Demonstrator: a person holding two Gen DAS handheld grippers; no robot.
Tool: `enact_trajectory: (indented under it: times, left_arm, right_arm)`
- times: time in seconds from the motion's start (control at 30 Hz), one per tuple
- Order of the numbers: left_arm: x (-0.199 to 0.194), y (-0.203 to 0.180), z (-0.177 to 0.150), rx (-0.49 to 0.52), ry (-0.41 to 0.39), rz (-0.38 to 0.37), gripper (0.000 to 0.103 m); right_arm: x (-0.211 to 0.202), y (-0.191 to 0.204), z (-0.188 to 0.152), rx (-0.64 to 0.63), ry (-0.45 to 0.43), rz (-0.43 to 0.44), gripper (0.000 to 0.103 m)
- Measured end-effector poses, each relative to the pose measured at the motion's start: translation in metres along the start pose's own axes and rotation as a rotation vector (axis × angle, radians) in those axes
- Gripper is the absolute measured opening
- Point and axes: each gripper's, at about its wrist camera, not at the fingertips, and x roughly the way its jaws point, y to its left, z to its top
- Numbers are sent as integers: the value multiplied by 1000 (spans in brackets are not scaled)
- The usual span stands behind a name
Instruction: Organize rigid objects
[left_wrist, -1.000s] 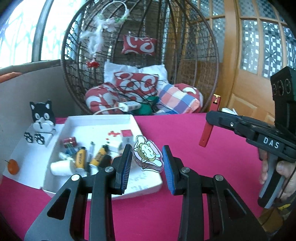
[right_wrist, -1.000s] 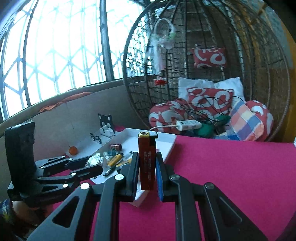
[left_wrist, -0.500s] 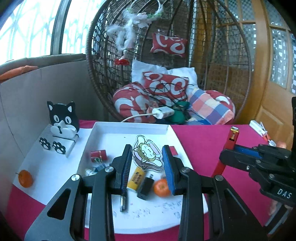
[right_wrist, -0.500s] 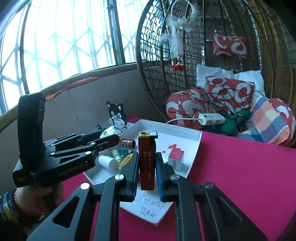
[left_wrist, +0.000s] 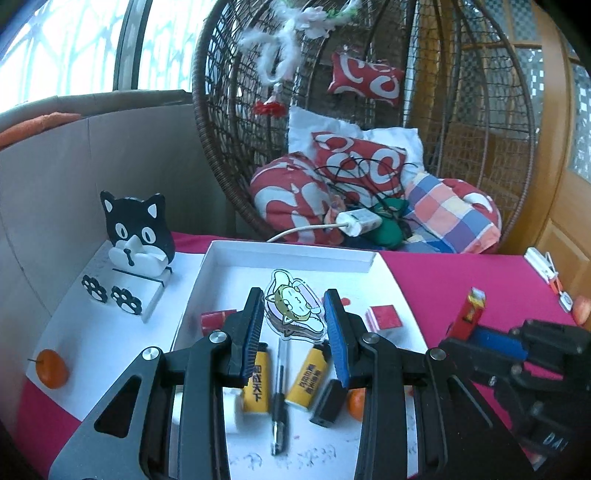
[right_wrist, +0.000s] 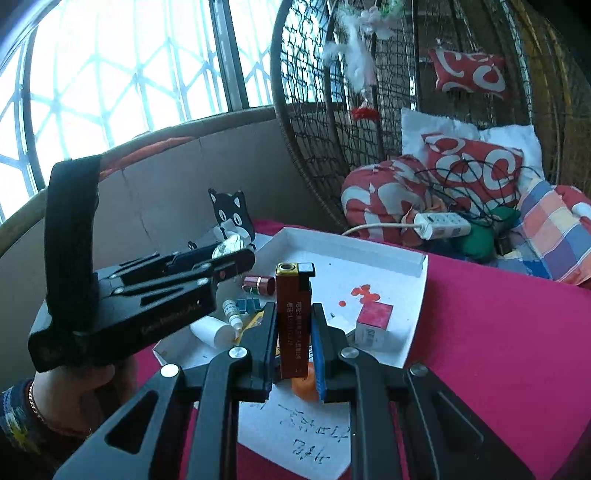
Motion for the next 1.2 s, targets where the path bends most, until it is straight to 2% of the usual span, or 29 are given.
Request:
enact_trajectory:
  times: [0.1, 0.27, 0.43, 0.53, 0.57, 0.6, 0.63, 0.67, 0.77, 0.87, 1.1, 1.2]
  left_arm:
    - [10, 2, 1, -11, 19, 2, 33]
    - [43, 9, -7, -49, 106, 0, 33]
    - [51, 19, -15, -106, 123, -3, 33]
    - [48, 28, -14, -138, 91, 62, 54]
    - [47, 34, -13, -162, 75, 81, 75]
    - [45, 41, -13, -188, 62, 90, 97]
    - [44, 47, -13, -215, 53, 93, 103]
    - [42, 50, -13, -222, 49, 101, 103]
    - [37, 50, -13, -205, 39, 130, 103]
    - [31, 44, -14, -206, 21, 124, 103]
    - [-1, 34, -16, -253, -45, 101, 103]
    - [-15, 30, -19, -285, -59, 63, 103]
  right_arm:
    - [14, -2, -1, 8, 34, -2, 15]
    - [43, -11, -2, 38, 96, -16, 16]
    - [63, -12, 6, 9, 105, -44, 20]
    - [70, -12, 11, -30, 75, -137, 59]
    - [69, -16, 12, -21, 61, -153, 78]
    - [68, -21, 13, -2, 45, -162, 87]
    - [65, -27, 13, 21, 31, -168, 96]
    - [65, -28, 14, 24, 29, -179, 103]
    - [65, -26, 11, -8, 33, -226, 103]
    - [66, -23, 9, -13, 43, -228, 103]
    - [53, -13, 6, -20, 22, -219, 103]
    - [42, -10, 7, -9, -4, -213, 103]
